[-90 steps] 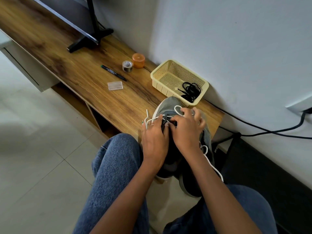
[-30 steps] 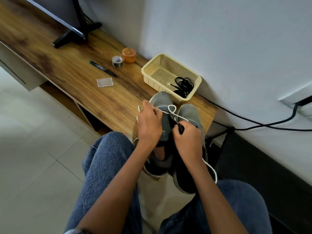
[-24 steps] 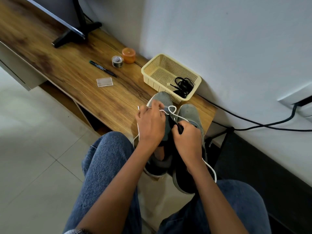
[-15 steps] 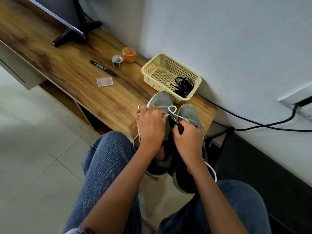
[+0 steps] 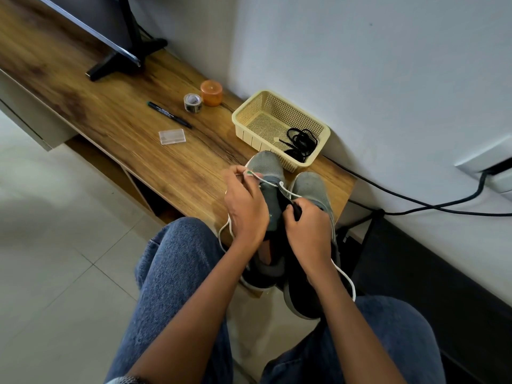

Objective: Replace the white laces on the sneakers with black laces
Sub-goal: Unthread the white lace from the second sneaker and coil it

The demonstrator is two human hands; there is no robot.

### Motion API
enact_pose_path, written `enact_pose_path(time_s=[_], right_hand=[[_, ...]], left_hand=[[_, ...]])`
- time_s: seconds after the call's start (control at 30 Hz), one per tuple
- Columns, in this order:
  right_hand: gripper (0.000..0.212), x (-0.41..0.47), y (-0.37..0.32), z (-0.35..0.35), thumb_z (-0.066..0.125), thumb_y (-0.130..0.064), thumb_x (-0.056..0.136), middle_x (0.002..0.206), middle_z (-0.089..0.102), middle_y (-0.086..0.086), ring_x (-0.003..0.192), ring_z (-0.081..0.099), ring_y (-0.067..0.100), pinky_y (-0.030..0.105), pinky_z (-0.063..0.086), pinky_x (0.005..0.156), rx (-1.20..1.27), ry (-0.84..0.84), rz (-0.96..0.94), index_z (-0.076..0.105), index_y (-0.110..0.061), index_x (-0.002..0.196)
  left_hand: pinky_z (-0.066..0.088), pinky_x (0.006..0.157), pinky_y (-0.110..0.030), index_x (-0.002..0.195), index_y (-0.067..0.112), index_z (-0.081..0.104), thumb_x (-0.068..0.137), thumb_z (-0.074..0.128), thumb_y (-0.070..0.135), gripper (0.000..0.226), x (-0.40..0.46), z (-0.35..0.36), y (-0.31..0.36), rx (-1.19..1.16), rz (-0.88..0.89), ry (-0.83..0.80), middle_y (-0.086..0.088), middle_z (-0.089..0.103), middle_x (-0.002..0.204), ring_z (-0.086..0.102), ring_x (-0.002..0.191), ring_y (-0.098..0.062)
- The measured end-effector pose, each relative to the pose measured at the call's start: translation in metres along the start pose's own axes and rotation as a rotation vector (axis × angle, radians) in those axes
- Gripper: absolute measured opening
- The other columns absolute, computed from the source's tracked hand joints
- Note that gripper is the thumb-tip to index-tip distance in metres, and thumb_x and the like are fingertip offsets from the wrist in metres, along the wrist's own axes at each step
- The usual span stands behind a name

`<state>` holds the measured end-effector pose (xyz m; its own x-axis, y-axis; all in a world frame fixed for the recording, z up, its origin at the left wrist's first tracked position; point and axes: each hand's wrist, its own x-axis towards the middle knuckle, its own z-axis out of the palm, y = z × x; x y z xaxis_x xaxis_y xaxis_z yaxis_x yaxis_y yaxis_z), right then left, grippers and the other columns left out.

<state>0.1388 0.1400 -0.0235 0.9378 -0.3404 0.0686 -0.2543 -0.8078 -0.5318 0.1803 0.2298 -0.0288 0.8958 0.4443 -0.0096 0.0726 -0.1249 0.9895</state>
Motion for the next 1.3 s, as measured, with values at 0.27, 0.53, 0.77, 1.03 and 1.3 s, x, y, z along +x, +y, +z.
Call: enact_pose_path(time_s=[0.27,0.53,0.77,1.03,1.3], right_hand=[[0.022,0.0,0.001,-0.001,0.051,-0.018,0.093,0.059,0.047,-0.002,0.056,0.047,0.017,0.029,0.026,0.051,-0.027,-0.016,-0.039,0.052,-0.008,0.073],[0.02,-0.001,0.002,-0.001,0.052,-0.016,0.092,0.062,0.047,-0.001,0.056,0.045,0.017,0.029,0.026,0.054,-0.036,-0.016,-0.068,0.05,-0.009,0.073],[0.023,-0.002,0.001,-0.001,0.051,-0.016,0.093,0.058,0.041,-0.005,0.053,0.041,0.012,0.019,0.021,0.047,-0.032,-0.002,-0.046,0.047,-0.011,0.071],[0.025,-0.002,-0.001,0.0,0.05,-0.017,0.094,0.055,0.038,-0.005,0.049,0.036,0.007,0.02,0.019,0.046,-0.039,0.01,-0.015,0.046,-0.011,0.07],[0.014,-0.005,-0.003,0.005,0.059,-0.012,0.089,0.064,0.061,0.009,0.059,0.056,0.028,0.032,0.033,0.059,-0.268,0.098,-0.188,0.062,-0.006,0.076]], left_hand=[[0.014,0.095,-0.032,0.098,0.03,0.07,0.09,0.059,0.035,0.015,0.001,0.0,-0.006,0.637,0.317,-0.224,0.008,0.069,0.089,0.052,0.105,-0.019],[0.012,0.111,-0.048,0.093,0.026,0.073,0.092,0.056,0.026,0.018,-0.002,0.002,-0.005,0.914,0.35,-0.278,0.002,0.07,0.095,0.05,0.115,-0.022],[0.026,0.107,-0.053,0.093,0.017,0.052,0.094,0.045,0.014,0.007,-0.003,0.003,-0.001,0.607,0.185,-0.279,0.0,0.061,0.082,0.056,0.099,-0.025],[0.042,0.068,-0.031,0.105,0.023,0.047,0.099,0.042,0.02,0.008,-0.002,-0.002,-0.001,0.195,-0.049,-0.067,0.009,0.059,0.086,0.056,0.077,-0.006],[0.004,0.116,-0.055,0.115,0.025,0.063,0.091,0.053,0.02,0.027,-0.001,0.002,-0.009,0.624,0.335,-0.307,0.005,0.069,0.11,0.045,0.126,-0.019]])
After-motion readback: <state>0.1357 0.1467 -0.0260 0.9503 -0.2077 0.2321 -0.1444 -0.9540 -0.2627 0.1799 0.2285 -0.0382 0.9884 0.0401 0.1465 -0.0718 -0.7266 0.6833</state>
